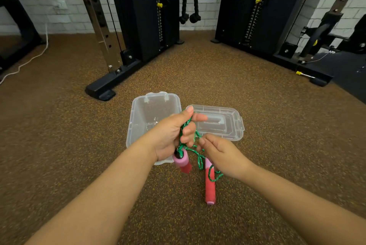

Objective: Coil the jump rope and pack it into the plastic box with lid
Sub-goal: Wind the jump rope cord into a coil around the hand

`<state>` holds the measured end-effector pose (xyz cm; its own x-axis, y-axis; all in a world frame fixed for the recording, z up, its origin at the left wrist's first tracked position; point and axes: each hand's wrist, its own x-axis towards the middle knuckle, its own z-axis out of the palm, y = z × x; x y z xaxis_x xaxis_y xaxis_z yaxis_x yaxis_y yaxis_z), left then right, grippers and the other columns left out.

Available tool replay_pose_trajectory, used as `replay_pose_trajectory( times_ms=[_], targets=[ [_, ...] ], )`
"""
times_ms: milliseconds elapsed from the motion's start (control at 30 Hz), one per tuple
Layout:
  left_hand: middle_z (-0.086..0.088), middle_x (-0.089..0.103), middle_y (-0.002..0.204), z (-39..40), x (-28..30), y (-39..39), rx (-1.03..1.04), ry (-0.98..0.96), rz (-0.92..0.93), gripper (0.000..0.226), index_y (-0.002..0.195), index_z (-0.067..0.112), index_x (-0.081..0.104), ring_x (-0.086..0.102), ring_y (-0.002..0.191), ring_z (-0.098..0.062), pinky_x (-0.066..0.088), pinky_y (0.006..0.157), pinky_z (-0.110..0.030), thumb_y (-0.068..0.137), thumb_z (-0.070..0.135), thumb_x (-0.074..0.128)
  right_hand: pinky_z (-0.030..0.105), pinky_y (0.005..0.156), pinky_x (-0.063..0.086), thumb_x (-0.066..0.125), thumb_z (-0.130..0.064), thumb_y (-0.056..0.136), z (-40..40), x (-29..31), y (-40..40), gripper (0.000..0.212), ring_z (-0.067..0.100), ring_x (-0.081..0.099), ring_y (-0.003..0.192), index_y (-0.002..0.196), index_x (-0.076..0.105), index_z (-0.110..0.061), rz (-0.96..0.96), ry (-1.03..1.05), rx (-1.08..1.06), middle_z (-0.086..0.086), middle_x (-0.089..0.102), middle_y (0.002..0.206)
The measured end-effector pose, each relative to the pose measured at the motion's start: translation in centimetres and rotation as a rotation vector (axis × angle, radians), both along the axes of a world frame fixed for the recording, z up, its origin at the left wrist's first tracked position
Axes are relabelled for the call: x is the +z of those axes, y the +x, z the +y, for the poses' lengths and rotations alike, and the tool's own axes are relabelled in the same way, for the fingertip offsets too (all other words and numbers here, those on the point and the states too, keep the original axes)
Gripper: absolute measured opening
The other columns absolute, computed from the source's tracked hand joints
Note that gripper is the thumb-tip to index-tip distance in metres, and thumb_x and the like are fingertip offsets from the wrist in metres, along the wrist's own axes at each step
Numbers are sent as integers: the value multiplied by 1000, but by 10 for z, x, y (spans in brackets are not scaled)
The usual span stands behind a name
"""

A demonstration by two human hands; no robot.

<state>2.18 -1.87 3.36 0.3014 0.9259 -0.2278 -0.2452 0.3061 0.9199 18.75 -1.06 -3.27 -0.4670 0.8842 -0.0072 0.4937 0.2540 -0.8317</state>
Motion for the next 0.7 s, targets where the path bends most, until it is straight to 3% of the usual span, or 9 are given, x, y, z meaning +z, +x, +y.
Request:
replay_pose_trajectory(
  times_ms=[133, 233, 400, 567, 633, 700],
  targets=[
    [6, 57, 56, 5, 0, -4, 134, -1, -137, 41, 114, 7, 61, 55, 48, -7, 51, 55, -20, 101, 34, 34, 32, 63, 46, 41, -38, 99, -14, 6, -3, 22, 1, 50, 59, 81, 54, -36, -191, 144, 107, -20, 54, 59],
    [-4, 75, 79, 5, 0, -3, 163, -5, -165, 40, 123, 6, 55, 71, 68, -12, 59, 70, -24, 101, 32, 35, 35, 65, 46, 35, -43, 99, -20, 17, -5, 26, 12, 53, 68, 86, 52, -28, -308, 292, 153, -13, 52, 67],
    [-11, 73, 102, 7, -1, -4, 211, -36, -79, 51, 139, 7, 40, 72, 89, -17, 56, 84, -29, 101, 40, 29, 31, 57, 36, 17, -55, 93, -27, 31, -6, 39, 11, 47, 62, 81, 43, -28, -383, 483, 227, -12, 46, 65],
    [-18, 70, 112, 8, -6, -10, 109, -92, 56, 88, 143, 9, 34, 70, 100, -22, 52, 82, -30, 88, 70, 2, 37, 57, 45, 28, -47, 93, -33, 53, -6, 32, 12, 54, 62, 87, 51, -26, -266, 520, 248, -11, 54, 68],
    [-17, 65, 123, 6, -6, -10, 31, -116, 89, 102, 139, 8, 42, 69, 103, -20, 52, 81, -32, 79, 78, -3, 36, 58, 47, 34, -43, 93, -32, 64, -6, 26, 8, 57, 66, 89, 54, -27, -197, 503, 238, -11, 56, 68],
    [-13, 68, 117, 5, -9, -10, -36, -121, 160, 106, 132, 11, 52, 69, 98, -13, 49, 83, -30, 75, 80, -6, 32, 59, 45, 39, -38, 93, -30, 72, -7, 20, 1, 55, 66, 92, 56, -27, -145, 480, 223, -14, 54, 66]
  ],
)
